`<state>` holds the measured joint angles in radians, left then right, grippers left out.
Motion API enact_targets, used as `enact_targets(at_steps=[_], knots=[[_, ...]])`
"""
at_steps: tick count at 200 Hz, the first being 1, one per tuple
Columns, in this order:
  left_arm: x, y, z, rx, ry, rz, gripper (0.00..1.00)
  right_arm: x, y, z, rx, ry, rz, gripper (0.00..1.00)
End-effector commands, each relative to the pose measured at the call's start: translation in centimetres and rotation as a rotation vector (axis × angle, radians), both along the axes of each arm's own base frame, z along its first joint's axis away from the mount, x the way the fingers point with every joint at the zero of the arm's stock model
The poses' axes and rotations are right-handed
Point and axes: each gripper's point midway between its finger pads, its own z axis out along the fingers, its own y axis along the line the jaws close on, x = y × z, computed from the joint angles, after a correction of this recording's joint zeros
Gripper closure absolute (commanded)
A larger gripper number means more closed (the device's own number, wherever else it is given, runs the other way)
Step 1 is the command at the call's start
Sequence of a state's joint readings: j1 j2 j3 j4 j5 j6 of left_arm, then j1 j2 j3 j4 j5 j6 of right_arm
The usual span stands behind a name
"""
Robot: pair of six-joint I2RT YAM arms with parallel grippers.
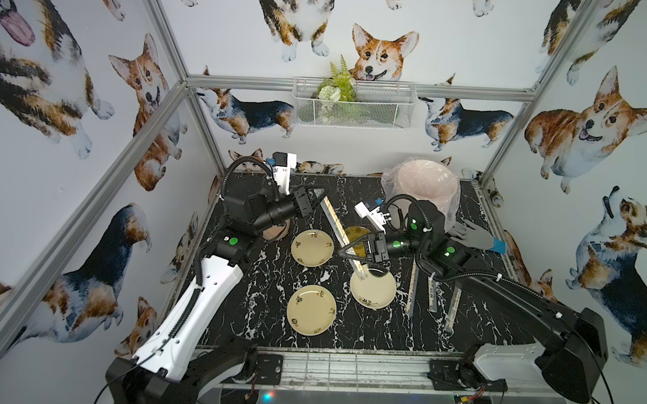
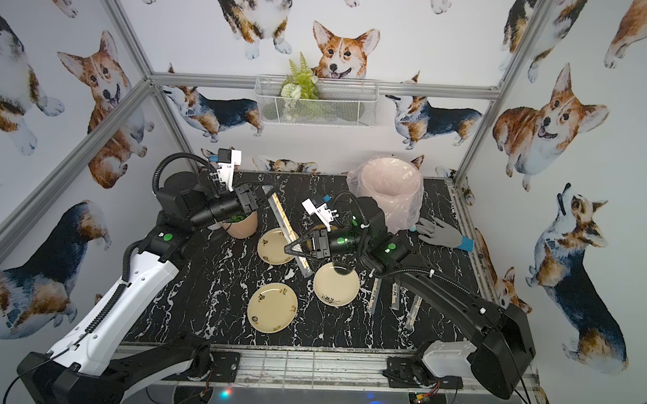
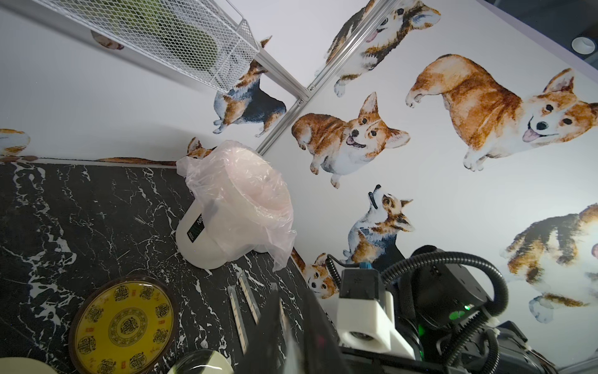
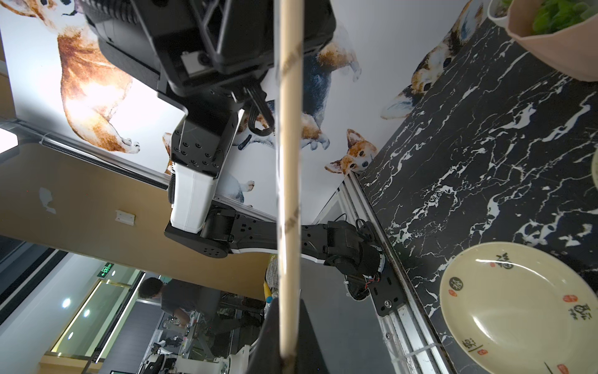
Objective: Remove the packaging of disposable chopsticks
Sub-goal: Remove the packet bag from the disposable chopsticks.
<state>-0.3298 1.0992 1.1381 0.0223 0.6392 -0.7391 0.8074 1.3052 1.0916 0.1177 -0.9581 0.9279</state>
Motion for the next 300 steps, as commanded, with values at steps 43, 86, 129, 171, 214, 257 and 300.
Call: enact_targets(at_steps=[43,86,129,171,214,257,300], knots=[[-0.1,0.4,0.4,0.016,-0.04,0.02,0.75,-0.4,-0.1,0.4,0.023,-0.03,0.014,1.0],[-0.2,0.4,0.5,0.012,-0.042,0.016,0.87,-0.5,-0.2,0.4,0.023,-0.03,0.014,1.0],[-0.3,0.4,0.6,0.008,-0.04,0.012,1.0,-0.5,-0.3,0.3,0.022,-0.028,0.012,1.0],[0.3,0.8,-0.6,0.057,-0.021,0.057,1.0,-0.2,-0.1,0.8,0.007,0.002,-0.002,1.0],[-0.4,-0.3,-2.5,0.226,-0.072,0.07,1.0,-0.6,2.1,4.2,-0.052,0.065,0.008,1.0],[-1.8,-1.8,-0.9,0.136,-0.104,-0.017,1.0,2.9,3.9,2.6,-0.094,0.223,-0.107,1.0],[-3.4,-1.7,0.2,0.111,-0.084,-0.007,1.0,6.3,3.2,3.0,-0.051,0.164,-0.254,1.0]])
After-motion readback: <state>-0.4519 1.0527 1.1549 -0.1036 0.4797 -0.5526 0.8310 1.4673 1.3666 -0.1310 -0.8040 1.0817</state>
